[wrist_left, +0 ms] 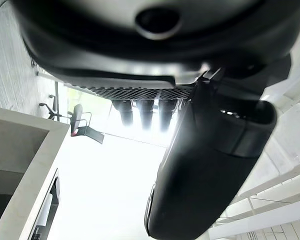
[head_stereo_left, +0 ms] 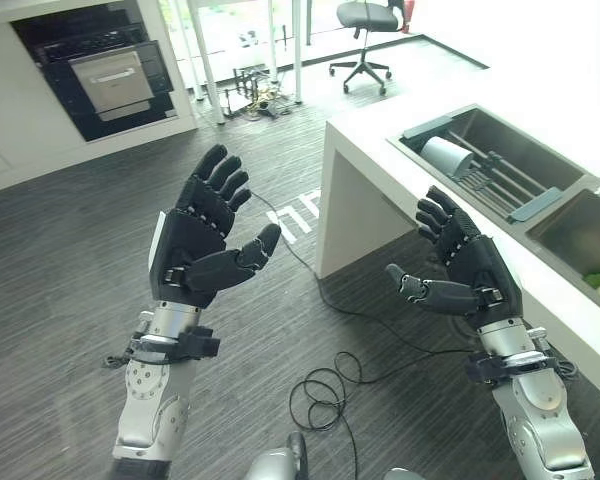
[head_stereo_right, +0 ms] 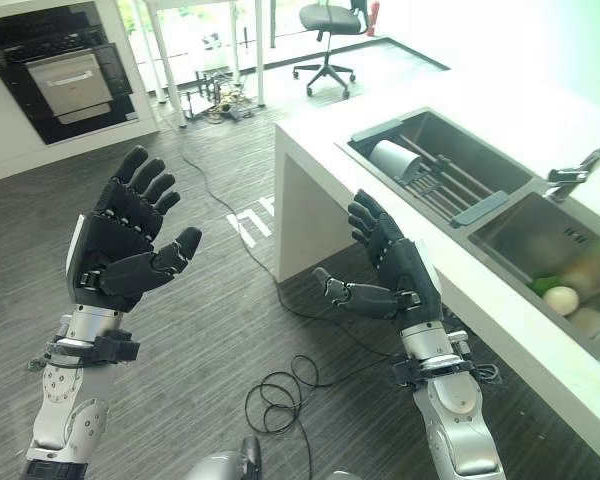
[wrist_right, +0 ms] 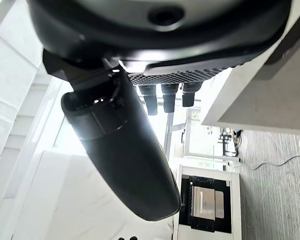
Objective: Place the dishes in the dishwasher.
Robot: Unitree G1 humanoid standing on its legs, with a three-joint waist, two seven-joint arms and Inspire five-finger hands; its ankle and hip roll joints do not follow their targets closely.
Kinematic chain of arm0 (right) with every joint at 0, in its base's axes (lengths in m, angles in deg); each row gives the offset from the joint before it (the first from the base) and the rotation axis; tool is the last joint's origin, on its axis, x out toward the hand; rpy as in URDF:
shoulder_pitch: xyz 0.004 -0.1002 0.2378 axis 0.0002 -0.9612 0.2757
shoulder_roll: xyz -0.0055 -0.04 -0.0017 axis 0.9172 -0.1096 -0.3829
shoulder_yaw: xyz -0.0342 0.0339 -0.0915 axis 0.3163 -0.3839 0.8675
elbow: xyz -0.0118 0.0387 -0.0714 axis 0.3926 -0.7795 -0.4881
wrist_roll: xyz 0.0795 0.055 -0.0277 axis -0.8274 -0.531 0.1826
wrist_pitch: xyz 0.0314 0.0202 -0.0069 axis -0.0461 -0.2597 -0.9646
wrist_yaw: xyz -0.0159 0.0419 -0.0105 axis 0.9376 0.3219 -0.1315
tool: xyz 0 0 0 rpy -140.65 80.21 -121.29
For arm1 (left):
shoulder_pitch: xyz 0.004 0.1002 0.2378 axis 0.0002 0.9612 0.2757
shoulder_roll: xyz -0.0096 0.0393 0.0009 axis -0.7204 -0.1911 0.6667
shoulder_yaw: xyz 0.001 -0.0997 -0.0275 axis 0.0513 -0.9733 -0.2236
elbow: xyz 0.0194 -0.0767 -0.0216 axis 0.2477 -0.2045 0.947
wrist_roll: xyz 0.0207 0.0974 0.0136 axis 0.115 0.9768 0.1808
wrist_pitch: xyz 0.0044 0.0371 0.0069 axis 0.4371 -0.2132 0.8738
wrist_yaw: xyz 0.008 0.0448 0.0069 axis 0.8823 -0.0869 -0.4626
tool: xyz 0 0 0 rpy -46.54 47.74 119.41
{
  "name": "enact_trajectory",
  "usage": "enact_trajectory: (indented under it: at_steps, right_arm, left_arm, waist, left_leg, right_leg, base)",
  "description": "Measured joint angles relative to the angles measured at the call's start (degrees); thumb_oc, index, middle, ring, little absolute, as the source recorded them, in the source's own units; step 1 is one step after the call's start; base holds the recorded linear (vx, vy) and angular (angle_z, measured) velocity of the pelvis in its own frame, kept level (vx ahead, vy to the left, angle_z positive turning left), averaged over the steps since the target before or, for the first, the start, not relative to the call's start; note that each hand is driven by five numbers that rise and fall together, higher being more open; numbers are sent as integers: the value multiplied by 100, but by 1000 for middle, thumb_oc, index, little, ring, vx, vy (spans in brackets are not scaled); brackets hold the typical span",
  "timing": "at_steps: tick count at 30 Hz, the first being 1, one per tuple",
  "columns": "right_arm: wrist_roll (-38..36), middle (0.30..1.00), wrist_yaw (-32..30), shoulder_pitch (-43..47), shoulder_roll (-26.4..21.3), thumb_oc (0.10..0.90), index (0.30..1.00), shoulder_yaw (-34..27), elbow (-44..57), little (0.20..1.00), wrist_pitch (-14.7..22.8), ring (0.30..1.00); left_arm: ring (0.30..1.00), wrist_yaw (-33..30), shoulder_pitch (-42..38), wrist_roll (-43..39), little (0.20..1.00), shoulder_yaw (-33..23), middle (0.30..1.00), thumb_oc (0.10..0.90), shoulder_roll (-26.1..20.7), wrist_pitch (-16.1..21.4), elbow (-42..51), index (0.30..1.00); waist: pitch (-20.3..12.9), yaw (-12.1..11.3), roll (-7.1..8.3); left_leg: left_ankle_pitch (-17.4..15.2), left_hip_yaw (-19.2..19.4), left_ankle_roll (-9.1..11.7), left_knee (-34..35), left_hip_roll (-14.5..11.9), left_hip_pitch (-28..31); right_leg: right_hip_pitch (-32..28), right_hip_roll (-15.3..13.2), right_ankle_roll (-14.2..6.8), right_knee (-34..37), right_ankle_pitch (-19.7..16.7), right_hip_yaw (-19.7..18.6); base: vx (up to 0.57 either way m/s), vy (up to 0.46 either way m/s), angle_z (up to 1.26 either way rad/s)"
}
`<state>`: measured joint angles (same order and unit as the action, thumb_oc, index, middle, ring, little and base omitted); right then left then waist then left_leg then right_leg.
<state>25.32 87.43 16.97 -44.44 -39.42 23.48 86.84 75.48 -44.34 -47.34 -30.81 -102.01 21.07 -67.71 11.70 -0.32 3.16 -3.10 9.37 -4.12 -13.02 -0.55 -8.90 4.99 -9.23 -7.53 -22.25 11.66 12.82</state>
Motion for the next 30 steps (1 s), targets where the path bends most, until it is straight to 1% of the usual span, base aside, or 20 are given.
enact_trajectory:
  at_steps: [2,3,5,7,9,10,12,14,16,17,18,19,21,22,23,24,25,26,28,30]
  right_arm:
    - [-152,900,-27,1,24,800,900,1,-1,900,66,900]
    - [-153,900,-77,47,34,800,900,15,-1,900,103,900]
    - [-175,900,-139,76,23,800,900,45,-9,900,154,900]
    - [-174,900,-161,58,27,800,900,64,-60,900,154,900]
    - [-166,900,-199,27,10,800,900,154,-79,900,159,900]
    - [-172,900,-210,30,-9,800,900,138,-79,900,169,900]
    - [-171,900,-231,36,-34,800,900,128,-79,900,199,900]
    - [-164,900,-206,83,-51,800,900,129,-74,900,198,900]
    - [-143,900,-192,137,-209,800,900,127,-47,900,191,900]
    - [-145,900,-152,200,-515,800,900,93,-47,900,189,900]
    - [-148,900,-119,197,-583,800,900,-16,-48,900,180,900]
    - [-154,900,-118,195,-606,800,900,-92,-48,900,175,900]
    - [-183,900,-119,188,-700,800,900,-186,-50,900,151,900]
    - [-186,900,-99,187,-699,800,900,-201,-48,900,147,900]
    - [-223,900,-68,187,-687,800,900,-214,-46,900,148,900]
    - [-225,900,5,170,-637,800,900,-251,-43,900,140,900]
    - [-226,900,37,169,-626,800,900,-256,-40,900,141,900]
    - [-227,900,60,165,-628,800,900,-257,-40,900,137,900]
    - [-233,900,58,183,-607,800,900,-260,-43,900,113,900]
    - [-235,900,62,178,-543,800,900,-301,-42,900,109,900]
  left_arm:
    - [900,18,0,13,900,25,900,800,1,36,0,900]
    - [900,5,0,41,900,40,900,800,24,65,2,900]
    - [900,-27,16,180,900,146,900,800,24,66,0,900]
    - [900,-12,33,285,900,211,900,800,21,66,2,900]
    - [900,-17,173,285,900,212,900,800,15,64,33,900]
    - [900,-22,173,281,900,212,900,800,23,64,50,900]
    - [900,-83,177,282,900,224,900,800,16,64,219,900]
    - [900,-137,173,282,900,214,900,800,5,81,452,900]
    - [900,-141,134,284,900,219,900,800,2,122,657,900]
    - [900,-151,48,283,900,226,900,800,5,185,687,900]
    - [900,-170,-14,284,900,238,900,800,11,191,684,900]
    - [900,-212,-64,282,900,276,900,800,11,209,682,900]
    - [900,-242,-105,273,900,349,900,800,26,276,677,900]
    - [900,-245,-95,266,900,349,900,800,39,286,676,900]
    - [900,-251,-86,251,900,339,900,800,62,322,678,900]
    - [900,-243,-20,241,900,311,900,800,128,408,677,900]
    - [900,-236,62,233,900,274,900,800,182,499,684,900]
    - [900,-239,123,221,900,256,900,800,191,556,683,900]
    - [900,-219,208,221,900,169,900,800,187,637,681,900]
    - [900,-228,214,213,900,99,900,800,178,770,668,900]
  waist:
    - [43,22,92]
    - [96,14,110]
    - [203,19,27]
    - [229,101,54]
    - [240,177,69]
    - [238,185,73]
    - [232,191,66]
    - [199,186,6]
    - [162,206,-55]
    - [84,331,-191]
    - [53,363,-246]
    - [36,366,-273]
    - [35,418,-275]
    - [31,398,-264]
    - [37,342,-248]
    - [53,293,-186]
    - [50,252,-182]
    - [48,265,-185]
    - [28,322,-223]
    - [9,416,-257]
  left_leg:
    - [-42,138,-61,-26,59,-7]
    - [-60,230,-83,-61,64,-1]
    - [-101,457,-68,-84,34,34]
    - [-160,434,-44,-141,50,114]
    - [-302,455,157,-279,-83,237]
    - [-365,450,260,-302,-183,303]
    - [-460,403,466,-269,-339,456]
    - [-480,386,519,-114,-478,619]
    - [-458,268,591,40,-568,762]
    - [-406,273,747,122,-692,910]
    - [-340,319,850,152,-726,999]
    - [-275,320,922,132,-736,1022]
    - [-35,318,1206,138,-722,1165]
    - [68,326,1244,45,-715,1204]
    - [138,240,1284,-409,-717,1081]
    - [11,71,1210,-1131,-715,667]
    - [-133,-12,1156,-1189,-644,518]
    - [-189,-7,1092,-973,-618,485]
    - [-200,-33,1054,-178,-676,442]
    - [-205,-306,1012,-156,-821,-39]
  right_leg:
    - [489,84,68,-143,37,-12]
    - [774,30,25,-231,-4,-22]
    - [1270,-207,-62,-167,-204,31]
    - [1335,-359,-144,60,-401,38]
    - [1245,-363,-90,60,-525,30]
    - [1203,-322,28,48,-691,52]
    - [1111,-194,119,2,-722,202]
    - [1037,7,194,5,-678,279]
    - [1014,166,413,-88,-548,342]
    - [1005,300,766,-249,-332,354]
    - [992,332,933,-343,-234,354]
    - [990,338,1031,-418,-174,355]
    - [863,334,1110,-480,12,314]
    - [790,341,1166,-475,10,255]
    - [706,386,1210,-445,51,101]
    - [628,398,1335,-359,34,-60]
    - [577,409,1331,-291,17,-149]
    - [518,432,1322,-260,13,-174]
    - [405,658,1290,-251,36,-295]
    - [402,954,1245,-198,67,-375]
  base:
    - [191,-155,-18]
    - [180,-132,-39]
    - [239,-169,-43]
    - [286,-219,-18]
    - [250,-217,-17]
    - [300,-250,-8]
    - [236,-200,-8]
    - [203,-188,-24]
    - [213,-206,-26]
    - [220,-236,-25]
    - [274,-252,-20]
    - [180,-173,-11]
    - [165,-129,-6]
    - [151,-56,-22]
    - [142,18,-44]
    - [165,86,-61]
    - [164,152,-62]
    - [156,211,-59]
    - [157,212,-52]
    - [226,280,-47]
